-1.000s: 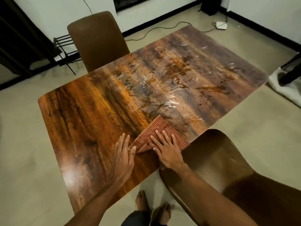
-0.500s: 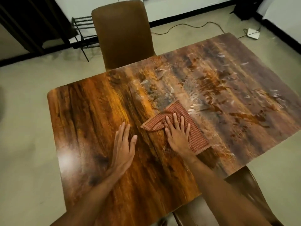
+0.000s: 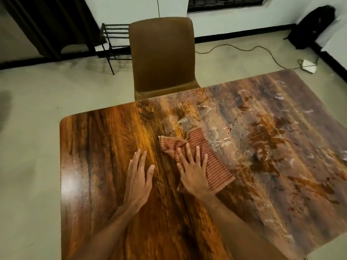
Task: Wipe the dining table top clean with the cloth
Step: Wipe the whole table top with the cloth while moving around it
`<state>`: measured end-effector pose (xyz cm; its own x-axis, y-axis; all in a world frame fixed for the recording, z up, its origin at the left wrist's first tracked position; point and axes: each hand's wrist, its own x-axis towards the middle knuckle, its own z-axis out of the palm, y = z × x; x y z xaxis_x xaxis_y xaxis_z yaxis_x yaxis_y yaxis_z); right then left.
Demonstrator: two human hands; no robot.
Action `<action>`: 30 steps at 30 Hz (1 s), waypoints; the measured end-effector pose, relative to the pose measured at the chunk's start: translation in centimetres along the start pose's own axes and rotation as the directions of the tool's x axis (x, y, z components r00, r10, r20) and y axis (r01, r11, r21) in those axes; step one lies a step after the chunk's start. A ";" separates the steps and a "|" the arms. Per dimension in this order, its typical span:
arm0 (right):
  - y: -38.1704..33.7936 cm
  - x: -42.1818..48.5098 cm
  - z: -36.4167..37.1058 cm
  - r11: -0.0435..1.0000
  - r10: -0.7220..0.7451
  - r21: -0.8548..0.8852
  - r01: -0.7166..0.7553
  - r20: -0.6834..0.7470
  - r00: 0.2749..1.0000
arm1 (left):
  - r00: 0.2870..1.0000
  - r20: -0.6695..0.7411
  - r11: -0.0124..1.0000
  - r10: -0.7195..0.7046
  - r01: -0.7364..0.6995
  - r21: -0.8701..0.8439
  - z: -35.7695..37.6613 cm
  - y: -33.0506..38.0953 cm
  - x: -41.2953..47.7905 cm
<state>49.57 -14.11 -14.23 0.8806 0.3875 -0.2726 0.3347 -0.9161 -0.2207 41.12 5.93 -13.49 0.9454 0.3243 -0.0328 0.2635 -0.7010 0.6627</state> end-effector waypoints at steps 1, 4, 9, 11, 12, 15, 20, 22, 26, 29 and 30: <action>0.1 0.2 0.2 0.997 -0.071 -0.022 0.071 0.001 0.997 | 1.000 -0.001 1.000 -0.002 0.002 0.017 0.2 0.2 0.3; 3.5 3.6 -1.6 1.000 -0.017 0.021 0.017 -0.041 0.999 | 1.000 -0.017 0.998 0.022 -0.021 0.060 0.9 0.5 2.2; 2.2 7.5 -2.4 0.997 0.080 0.001 -0.081 -0.079 0.994 | 1.000 -0.013 0.993 0.013 -0.011 0.116 2.4 0.6 6.8; 1.2 8.7 -1.7 0.996 -0.073 -0.047 0.069 -0.089 0.993 | 1.000 -0.017 0.988 -0.003 0.005 0.152 2.8 0.7 8.3; 1.5 10.3 -2.0 0.994 -0.107 -0.044 0.103 -0.093 0.990 | 1.000 -0.027 0.985 -0.011 0.015 0.172 3.0 0.7 9.1; 2.5 15.5 -3.6 0.999 0.041 0.006 -0.040 -0.111 0.993 | 0.999 -0.048 0.972 -0.010 0.021 0.236 3.4 0.5 9.6; -3.7 18.9 -3.1 0.973 -0.229 -0.052 0.225 -0.092 0.969 | 0.998 -0.056 0.957 -0.021 0.036 0.289 3.7 0.7 9.4; -4.3 21.5 -3.6 0.954 -0.299 -0.053 0.295 -0.089 0.950 | 0.998 -0.059 0.951 -0.022 0.039 0.307 3.8 0.8 9.5; -5.6 24.9 -4.5 0.985 -0.173 -0.006 0.174 -0.087 0.981 | 0.998 -0.063 0.945 -0.014 0.034 0.325 3.9 0.7 9.7; -7.5 24.3 -3.9 0.932 -0.358 -0.075 0.354 -0.038 0.933 | 0.998 -0.060 0.946 -0.011 0.030 0.322 3.9 0.8 9.6; -6.8 24.6 -4.2 0.920 -0.389 -0.075 0.386 -0.038 0.920 | 0.998 -0.061 0.948 -0.010 0.029 0.317 3.9 0.8 9.6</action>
<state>70.41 1.20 -15.55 0.6930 0.7092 -0.1291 0.6728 -0.7006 -0.2376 51.19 6.04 -16.16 0.9292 0.3696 0.0060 0.3381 -0.8563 0.3903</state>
